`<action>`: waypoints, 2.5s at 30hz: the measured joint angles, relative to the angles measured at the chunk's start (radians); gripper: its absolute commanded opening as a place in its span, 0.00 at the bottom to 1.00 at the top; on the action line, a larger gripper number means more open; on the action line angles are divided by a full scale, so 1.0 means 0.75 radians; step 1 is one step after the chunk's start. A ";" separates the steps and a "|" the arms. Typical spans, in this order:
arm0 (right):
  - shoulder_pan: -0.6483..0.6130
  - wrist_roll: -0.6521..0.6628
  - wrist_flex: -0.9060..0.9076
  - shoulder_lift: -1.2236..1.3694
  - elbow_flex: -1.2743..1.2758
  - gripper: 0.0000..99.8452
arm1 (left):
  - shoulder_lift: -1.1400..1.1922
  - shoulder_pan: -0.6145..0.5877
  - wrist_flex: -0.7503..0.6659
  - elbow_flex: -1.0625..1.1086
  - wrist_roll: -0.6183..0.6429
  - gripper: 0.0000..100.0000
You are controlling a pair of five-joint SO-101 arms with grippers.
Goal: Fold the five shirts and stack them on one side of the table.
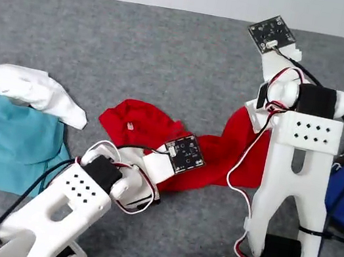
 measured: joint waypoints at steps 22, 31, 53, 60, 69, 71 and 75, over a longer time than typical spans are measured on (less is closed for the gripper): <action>0.053 0.000 0.000 0.000 0.000 0.01 | 0.579 -0.078 -0.018 -0.440 -0.008 0.06; 0.072 0.000 0.000 0.000 0.000 0.01 | 0.579 -0.231 0.221 -0.728 -0.108 0.00; 0.072 0.000 0.000 0.000 0.000 0.01 | 0.599 0.025 0.243 -0.438 -0.158 0.21; 0.072 0.000 0.000 0.000 0.000 0.01 | 0.599 0.025 0.092 -0.364 -0.158 0.21; 0.072 0.000 0.000 0.000 0.000 0.01 | 0.599 0.025 -0.074 -0.301 -0.219 0.07; 0.072 0.000 0.000 0.000 0.000 0.01 | 0.599 0.025 -0.074 -0.301 -0.231 0.06; 0.072 0.000 0.000 0.000 0.000 0.01 | 0.599 0.025 -0.063 -0.301 -0.268 0.02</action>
